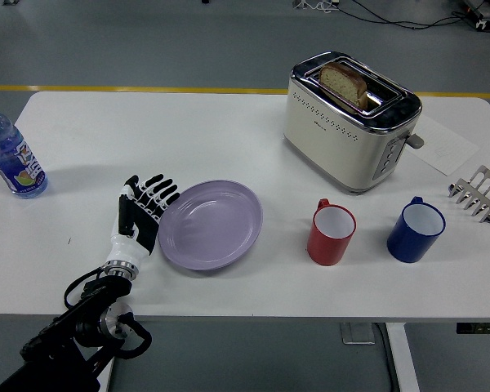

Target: Push plate across desktop

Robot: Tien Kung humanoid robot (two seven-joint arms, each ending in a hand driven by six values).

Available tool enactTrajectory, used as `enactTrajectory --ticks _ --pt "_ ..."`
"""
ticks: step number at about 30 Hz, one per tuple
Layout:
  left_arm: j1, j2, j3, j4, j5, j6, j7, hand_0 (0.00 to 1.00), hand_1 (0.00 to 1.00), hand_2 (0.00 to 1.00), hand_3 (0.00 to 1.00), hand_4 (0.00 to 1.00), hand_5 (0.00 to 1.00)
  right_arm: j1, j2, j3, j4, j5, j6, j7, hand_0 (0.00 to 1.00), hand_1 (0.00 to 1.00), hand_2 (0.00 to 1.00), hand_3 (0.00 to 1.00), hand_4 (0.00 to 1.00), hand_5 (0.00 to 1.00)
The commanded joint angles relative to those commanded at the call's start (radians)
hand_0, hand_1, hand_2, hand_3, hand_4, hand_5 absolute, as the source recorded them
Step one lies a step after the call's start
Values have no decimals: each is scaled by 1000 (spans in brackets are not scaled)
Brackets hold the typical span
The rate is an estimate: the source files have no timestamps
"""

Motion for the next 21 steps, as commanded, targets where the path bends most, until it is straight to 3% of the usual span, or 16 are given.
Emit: enactTrajectory --ticks 21 --pt "-20 -10 34 -8 -9 9 -10 666 651 595 546 509 998 -3 -2 -2 0 0 1 0 692 679 698 613 488 220"
